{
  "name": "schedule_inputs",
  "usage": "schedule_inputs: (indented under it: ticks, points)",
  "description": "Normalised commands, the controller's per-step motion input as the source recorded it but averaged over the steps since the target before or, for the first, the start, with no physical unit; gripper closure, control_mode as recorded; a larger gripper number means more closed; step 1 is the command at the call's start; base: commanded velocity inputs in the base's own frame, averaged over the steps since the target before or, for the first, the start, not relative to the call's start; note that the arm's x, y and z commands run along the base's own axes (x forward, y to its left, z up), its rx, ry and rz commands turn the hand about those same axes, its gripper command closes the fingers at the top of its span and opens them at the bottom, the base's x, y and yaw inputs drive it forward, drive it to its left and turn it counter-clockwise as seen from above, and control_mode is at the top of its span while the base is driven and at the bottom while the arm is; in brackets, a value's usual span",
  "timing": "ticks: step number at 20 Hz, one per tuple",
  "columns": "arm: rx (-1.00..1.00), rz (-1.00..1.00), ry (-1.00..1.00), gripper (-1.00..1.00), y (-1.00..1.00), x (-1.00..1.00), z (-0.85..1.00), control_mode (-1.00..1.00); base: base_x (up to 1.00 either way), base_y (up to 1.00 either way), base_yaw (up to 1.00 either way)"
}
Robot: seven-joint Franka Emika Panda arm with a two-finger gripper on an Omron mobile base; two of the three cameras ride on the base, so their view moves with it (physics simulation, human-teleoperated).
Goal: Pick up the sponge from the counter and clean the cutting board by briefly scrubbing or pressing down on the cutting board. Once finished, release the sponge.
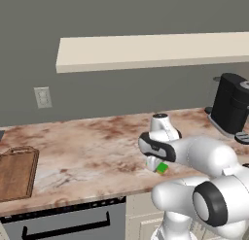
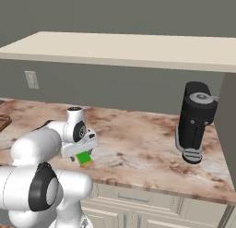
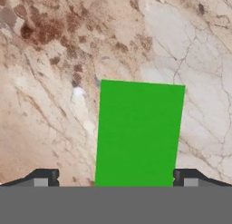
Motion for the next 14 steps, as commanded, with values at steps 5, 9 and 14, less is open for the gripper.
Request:
schedule_inputs:
  ticks: [5, 9, 14]
  points:
    - [0.00, 0.09, -0.04, -1.00, -0.06, 0.00, -0.10, -1.00, 0.00, 0.00, 0.00]
    - [0.00, 0.05, -0.02, -1.00, 0.00, 0.05, -0.11, -1.00, 0.00, 0.00, 0.00]
    - [0.00, 0.02, 0.00, -1.00, 0.00, 0.10, -0.09, -1.00, 0.00, 0.00, 0.00]
